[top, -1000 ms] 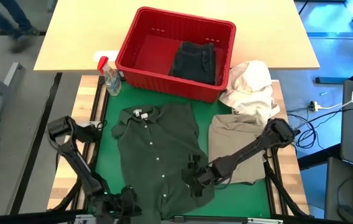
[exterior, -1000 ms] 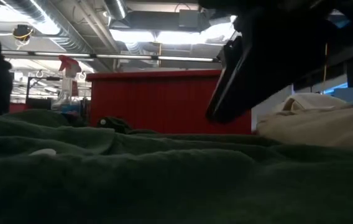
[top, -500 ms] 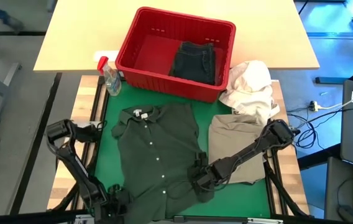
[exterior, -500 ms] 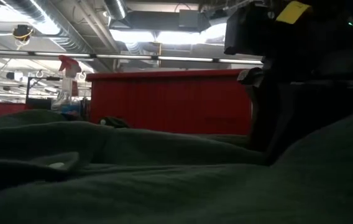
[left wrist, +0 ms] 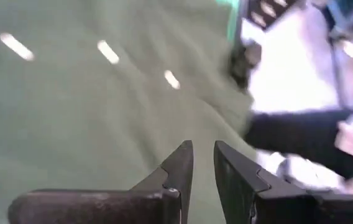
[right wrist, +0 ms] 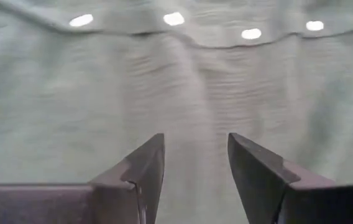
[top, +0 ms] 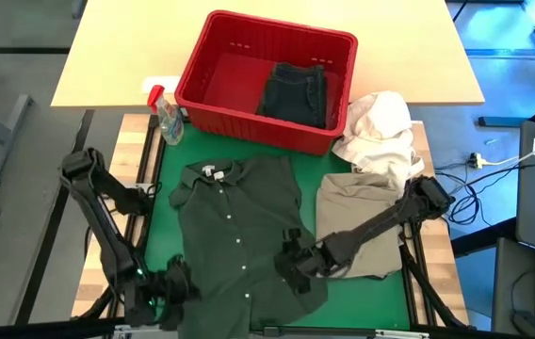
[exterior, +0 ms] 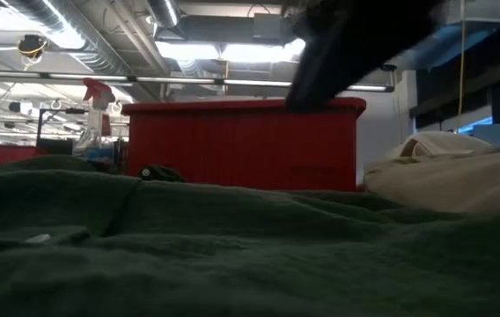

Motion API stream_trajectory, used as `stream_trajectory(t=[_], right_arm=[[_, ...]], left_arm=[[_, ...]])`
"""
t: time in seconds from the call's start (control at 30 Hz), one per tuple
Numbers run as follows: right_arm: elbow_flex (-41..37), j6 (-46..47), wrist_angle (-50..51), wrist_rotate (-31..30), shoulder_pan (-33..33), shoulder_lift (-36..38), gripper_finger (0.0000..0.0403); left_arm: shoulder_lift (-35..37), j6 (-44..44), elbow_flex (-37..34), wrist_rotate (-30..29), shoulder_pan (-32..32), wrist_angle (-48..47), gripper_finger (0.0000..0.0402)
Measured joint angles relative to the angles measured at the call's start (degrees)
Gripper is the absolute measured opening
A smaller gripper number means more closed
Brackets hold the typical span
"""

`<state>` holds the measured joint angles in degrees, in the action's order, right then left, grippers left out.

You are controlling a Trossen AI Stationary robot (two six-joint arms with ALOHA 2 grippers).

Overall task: Fold Laundry from Bin
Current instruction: Fold the green polo shirt

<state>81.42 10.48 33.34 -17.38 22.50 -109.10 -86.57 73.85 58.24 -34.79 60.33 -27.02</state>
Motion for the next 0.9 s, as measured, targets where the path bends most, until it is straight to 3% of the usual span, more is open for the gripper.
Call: stream_trajectory(t=[0.17, 0.33, 0.57, 0.7, 0.8, 0.9], right_arm=[[-0.1, -2.0, -0.4, 0.9, -5.0, -0.3, 0.0177], [-3.2, -2.2, -2.7, 3.7, -9.4, -0.6, 0.0177], [-7.5, -2.1, -6.2, 6.5, -11.8, -0.6, 0.0177], [-8.5, -3.9, -7.5, 6.5, -12.6, -0.6, 0.0177], [-9.5, -6.5, -9.7, 6.6, -13.4, -0.6, 0.0177], [-10.2, -9.2, -10.7, 6.6, -14.8, -0.6, 0.0177]], left_arm=[[6.1, -0.7, 0.0, -11.4, -3.2, -16.5, 0.0062], [11.2, -0.6, 0.0, -13.5, -9.5, -30.5, 0.0066], [18.1, -0.4, 0.0, -5.4, -24.1, -46.5, 0.0140], [19.3, 0.2, -1.3, -2.1, -36.0, -54.0, 0.0189], [19.2, -9.2, -4.7, 2.3, -46.9, -53.5, 0.0204], [19.2, -22.7, -9.0, 10.5, -57.1, -45.2, 0.0203]])
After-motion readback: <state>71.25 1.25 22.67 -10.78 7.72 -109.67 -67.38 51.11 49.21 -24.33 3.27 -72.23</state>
